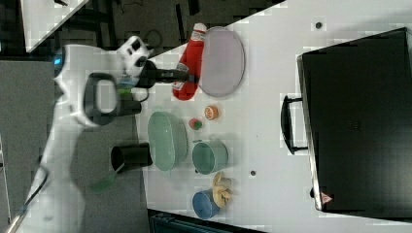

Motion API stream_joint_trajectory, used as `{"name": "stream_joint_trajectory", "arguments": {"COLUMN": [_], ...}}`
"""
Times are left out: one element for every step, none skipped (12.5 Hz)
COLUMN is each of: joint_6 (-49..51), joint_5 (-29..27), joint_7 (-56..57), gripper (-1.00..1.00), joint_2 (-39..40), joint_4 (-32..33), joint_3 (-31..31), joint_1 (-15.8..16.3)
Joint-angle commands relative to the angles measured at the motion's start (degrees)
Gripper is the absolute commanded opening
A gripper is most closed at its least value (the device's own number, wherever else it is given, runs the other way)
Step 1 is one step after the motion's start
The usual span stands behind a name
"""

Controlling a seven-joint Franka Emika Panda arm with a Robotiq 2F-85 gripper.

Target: Pick ketchup from plate and place it on table.

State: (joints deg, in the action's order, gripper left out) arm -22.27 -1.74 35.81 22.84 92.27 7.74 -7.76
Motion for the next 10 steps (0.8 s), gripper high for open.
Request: {"name": "stream_joint_trajectory", "arguments": {"joint_6": [4.13,3.97,3.35,2.33,0.82,-1.43,-4.41,-7.67,-10.70,-13.80], "joint_5": [-0.31,-0.31,-0.30,-0.30,-0.30,-0.30,-0.30,-0.30,-0.30,-0.30], "joint_7": [-4.06,-5.40,-7.09,-8.57,-9.78,-10.16,-10.17,-10.17,-10.16,-10.16], "gripper": [0.27,0.26,0.26,0.26,0.27,0.27,0.27,0.27,0.27,0.26], "joint_2": [-7.15,-9.49,-11.72,-13.74,-15.50,-16.98,-18.12,-18.80,-19.00,-18.81], "joint_4": [4.44,7.55,10.84,14.33,17.87,21.37,24.81,28.06,31.08,33.82], "joint_3": [-0.47,-0.83,-1.10,-1.29,-1.46,-1.59,-1.70,-1.77,-1.78,-1.78], "joint_1": [-2.12,-2.15,-2.15,-2.15,-2.16,-2.16,-2.15,-2.16,-2.15,-2.15]}}
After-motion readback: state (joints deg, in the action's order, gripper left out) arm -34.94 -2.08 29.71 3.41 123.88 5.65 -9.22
